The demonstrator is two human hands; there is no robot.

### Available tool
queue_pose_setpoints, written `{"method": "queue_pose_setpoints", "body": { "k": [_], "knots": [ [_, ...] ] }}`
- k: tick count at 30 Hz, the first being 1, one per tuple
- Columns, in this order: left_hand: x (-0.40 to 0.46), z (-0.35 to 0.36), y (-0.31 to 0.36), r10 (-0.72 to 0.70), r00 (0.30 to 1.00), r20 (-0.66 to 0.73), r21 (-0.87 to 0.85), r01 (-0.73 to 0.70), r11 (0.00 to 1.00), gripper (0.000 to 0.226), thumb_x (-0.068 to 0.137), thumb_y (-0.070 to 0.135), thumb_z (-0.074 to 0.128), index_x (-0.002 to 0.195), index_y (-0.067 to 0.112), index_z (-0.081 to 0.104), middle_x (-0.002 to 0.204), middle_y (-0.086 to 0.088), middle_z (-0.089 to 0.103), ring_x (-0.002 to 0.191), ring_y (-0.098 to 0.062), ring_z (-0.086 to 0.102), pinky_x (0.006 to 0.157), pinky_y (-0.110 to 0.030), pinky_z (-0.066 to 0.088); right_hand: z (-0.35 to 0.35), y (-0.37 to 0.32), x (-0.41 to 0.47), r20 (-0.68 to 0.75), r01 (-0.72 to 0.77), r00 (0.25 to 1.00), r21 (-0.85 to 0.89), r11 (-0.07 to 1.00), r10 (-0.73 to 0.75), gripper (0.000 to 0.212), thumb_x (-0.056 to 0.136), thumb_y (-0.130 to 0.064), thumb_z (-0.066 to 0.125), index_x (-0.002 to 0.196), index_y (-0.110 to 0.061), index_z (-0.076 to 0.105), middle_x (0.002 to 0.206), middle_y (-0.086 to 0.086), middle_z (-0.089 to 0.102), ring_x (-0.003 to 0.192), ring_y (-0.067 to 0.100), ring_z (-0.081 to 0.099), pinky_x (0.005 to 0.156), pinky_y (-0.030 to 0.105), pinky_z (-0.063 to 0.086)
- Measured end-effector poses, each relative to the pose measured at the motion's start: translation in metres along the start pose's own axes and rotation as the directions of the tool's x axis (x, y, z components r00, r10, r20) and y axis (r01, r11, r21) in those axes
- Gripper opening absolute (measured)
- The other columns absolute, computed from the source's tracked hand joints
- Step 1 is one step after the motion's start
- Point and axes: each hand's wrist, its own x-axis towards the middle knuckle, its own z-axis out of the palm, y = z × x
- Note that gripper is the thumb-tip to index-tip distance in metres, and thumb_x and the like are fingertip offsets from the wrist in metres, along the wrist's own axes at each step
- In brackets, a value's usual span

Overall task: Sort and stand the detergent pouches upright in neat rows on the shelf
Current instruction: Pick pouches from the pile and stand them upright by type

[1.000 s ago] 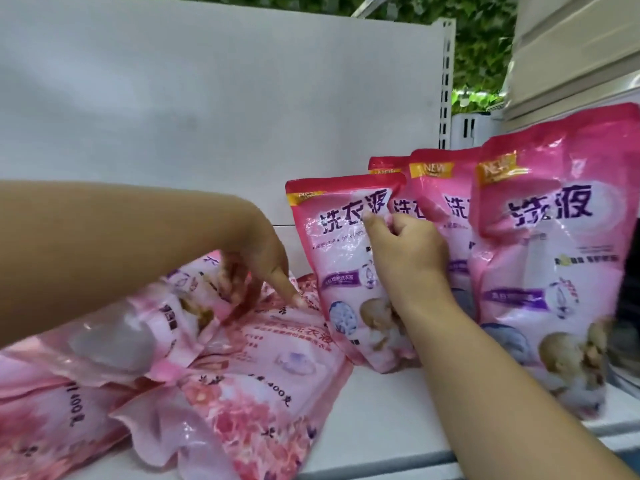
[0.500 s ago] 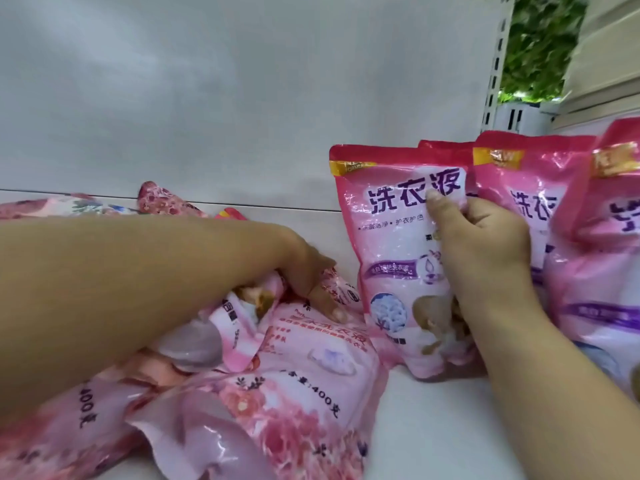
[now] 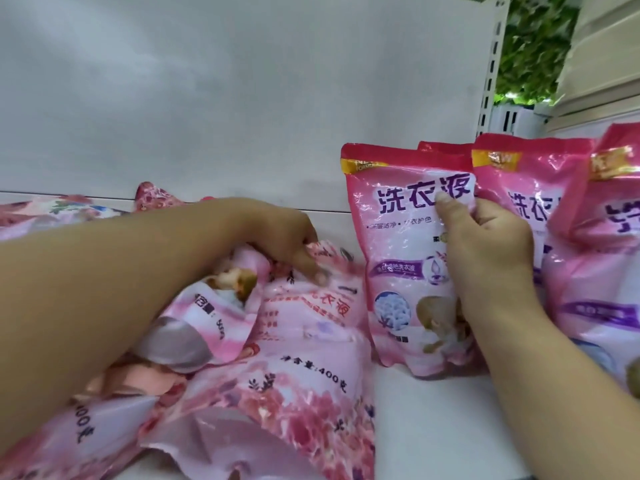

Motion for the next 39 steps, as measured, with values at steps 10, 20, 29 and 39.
{"method": "queue_pose_setpoints", "body": {
  "k": [10,20,29,39],
  "knots": [
    [-0.067,-0.036,-0.058,-0.537,0.534,-0.653,-0.731,-0.256,0.633,0.024,0.074,0.035,0.072,0.068,0.024,0.052,0.062,0.003,0.053,0.03,0.001,0.046,0.029,-0.009,0.032,0.022,-0.001,-0.003,-0.106,-0.021,0.994,0.123,0.992,0.034,0.044,0.092,-0.031,0.052,0.054,-0.019,0.032,0.047,-0.004,0.03,0.046,0.012,0.028,0.048,0.024,0.026],
    [-0.069,-0.036,-0.098,-0.771,0.278,-0.572,-0.816,-0.286,0.502,0.028,0.072,0.029,0.077,0.067,0.017,0.052,0.068,-0.005,0.058,0.045,-0.014,0.053,0.038,-0.015,0.04,0.071,-0.024,0.018,0.034,-0.029,0.999,0.123,0.992,0.025,0.045,0.095,-0.03,0.047,0.055,-0.018,0.029,0.052,-0.002,0.028,0.047,0.012,0.024,0.05,0.025,0.021],
    [-0.06,-0.031,-0.101,-0.747,0.415,-0.52,-0.848,-0.142,0.511,0.024,0.071,0.026,0.078,0.071,0.016,0.057,0.065,-0.007,0.058,0.026,-0.01,0.048,0.028,-0.014,0.034,0.083,0.042,0.028,0.238,-0.41,0.895,0.11,0.906,0.376,0.026,0.092,-0.029,0.052,0.106,-0.009,0.061,0.106,0.014,0.064,0.1,0.029,0.058,0.094,0.036,0.044],
    [-0.06,-0.03,-0.098,-0.733,0.479,-0.482,-0.873,-0.192,0.448,0.032,0.065,0.02,0.082,0.091,0.015,0.064,0.076,-0.005,0.064,0.061,-0.019,0.059,0.066,-0.031,0.05,0.104,0.036,0.031,0.377,-0.507,0.839,0.278,0.816,0.393,0.02,0.078,0.002,0.067,0.088,-0.014,0.06,0.093,0.007,0.069,0.073,0.021,0.064,0.071,0.032,0.053]
  ]
}}
